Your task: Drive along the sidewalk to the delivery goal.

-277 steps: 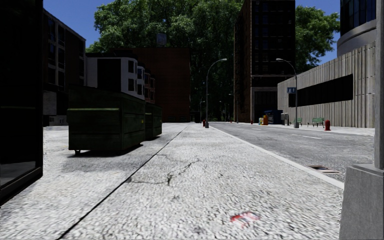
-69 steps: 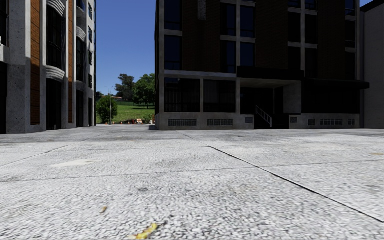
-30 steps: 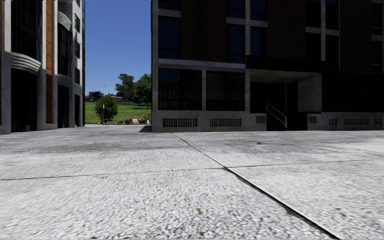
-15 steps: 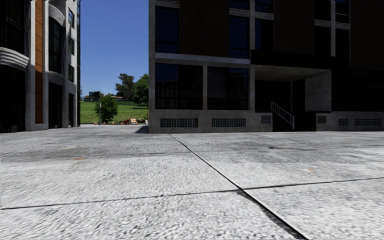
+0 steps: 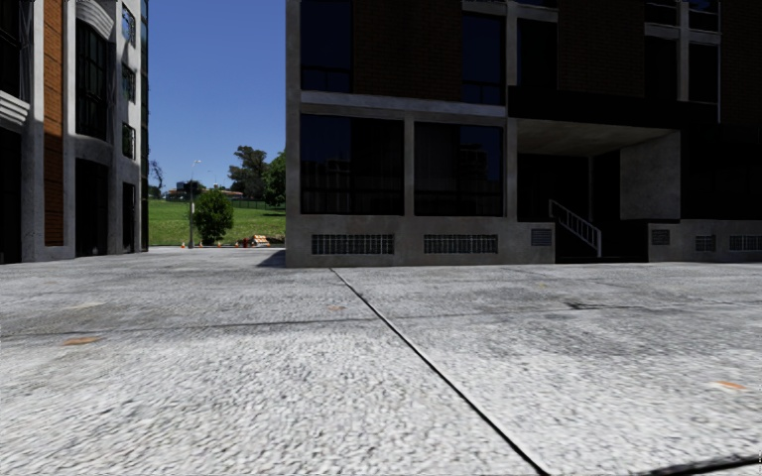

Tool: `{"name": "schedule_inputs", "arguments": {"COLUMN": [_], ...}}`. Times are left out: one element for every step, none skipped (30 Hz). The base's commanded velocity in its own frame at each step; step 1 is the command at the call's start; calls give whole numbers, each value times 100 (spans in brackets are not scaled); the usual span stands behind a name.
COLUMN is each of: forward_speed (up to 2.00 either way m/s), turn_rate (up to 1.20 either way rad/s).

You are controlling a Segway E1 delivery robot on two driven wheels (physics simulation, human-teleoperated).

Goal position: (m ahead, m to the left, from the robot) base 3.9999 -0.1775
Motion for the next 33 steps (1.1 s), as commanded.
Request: {"name": "schedule_inputs", "arguments": {"forward_speed": [200,200,200,200,200,200,200,200,200,200,200,200,200,200,200,200,200,200,200,200,200,200,200,200,200,200,200,200,200,200,200,200,200], "turn_rate": [0,0,0,0,0,0,0,0,0,0,0,0,0,0,0,0,0,0,0,0,0,0,0,0,0,0,0,0,0,0,0,0,0]}}
